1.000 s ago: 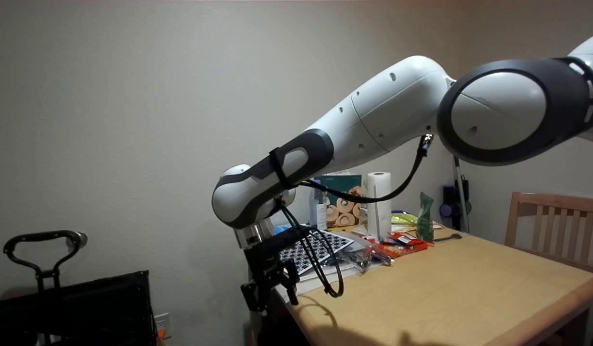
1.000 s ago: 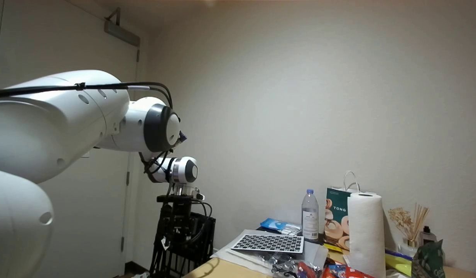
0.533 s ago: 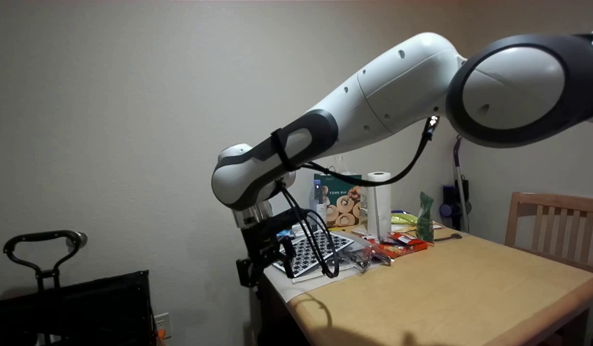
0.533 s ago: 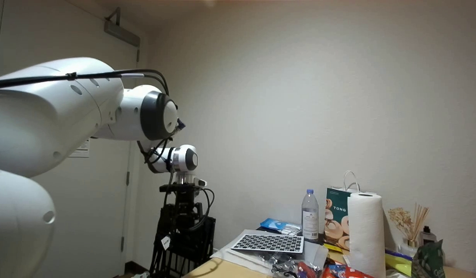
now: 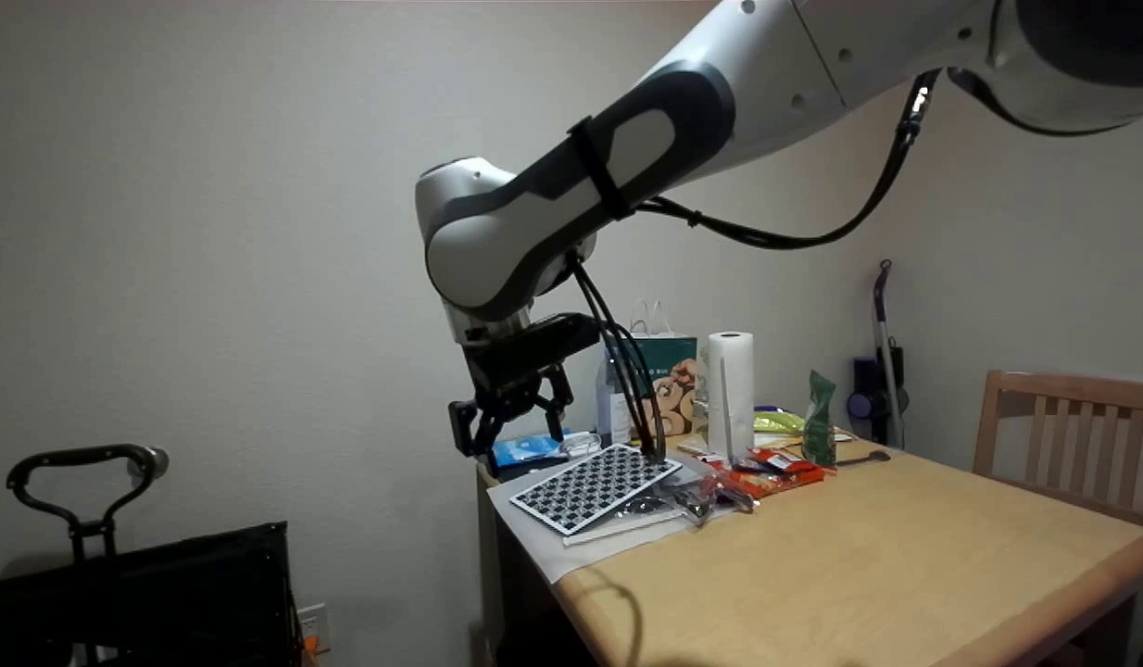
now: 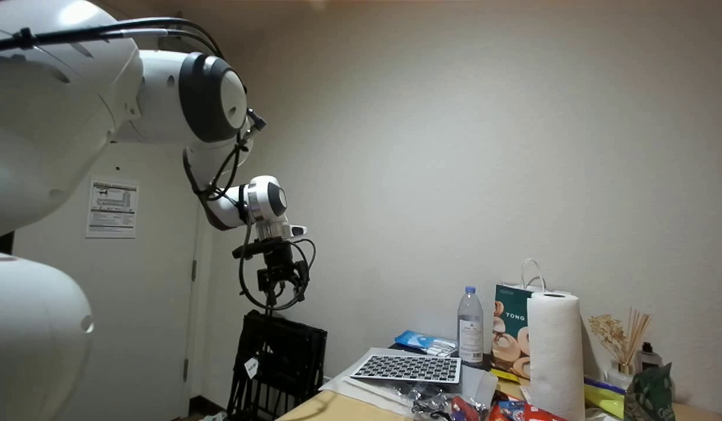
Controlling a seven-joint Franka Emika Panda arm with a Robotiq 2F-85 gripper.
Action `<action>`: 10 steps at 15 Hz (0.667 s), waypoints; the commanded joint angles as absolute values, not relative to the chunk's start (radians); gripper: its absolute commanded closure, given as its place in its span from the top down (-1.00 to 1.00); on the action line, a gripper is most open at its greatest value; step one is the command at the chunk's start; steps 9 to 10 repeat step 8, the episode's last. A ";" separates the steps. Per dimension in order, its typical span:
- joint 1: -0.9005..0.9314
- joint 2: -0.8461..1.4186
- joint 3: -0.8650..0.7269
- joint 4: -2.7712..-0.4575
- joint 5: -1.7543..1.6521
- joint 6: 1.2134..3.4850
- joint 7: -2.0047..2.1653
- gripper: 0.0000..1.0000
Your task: Pick up the napkin and throw it on the floor
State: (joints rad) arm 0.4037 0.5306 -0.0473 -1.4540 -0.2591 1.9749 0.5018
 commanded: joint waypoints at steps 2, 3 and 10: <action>0.383 0.510 -0.020 -1.476 -0.275 1.974 0.515 1.00; 0.382 0.510 -0.021 -1.481 -0.275 1.977 0.516 1.00; 0.382 0.510 -0.023 -1.490 -0.275 1.985 0.516 1.00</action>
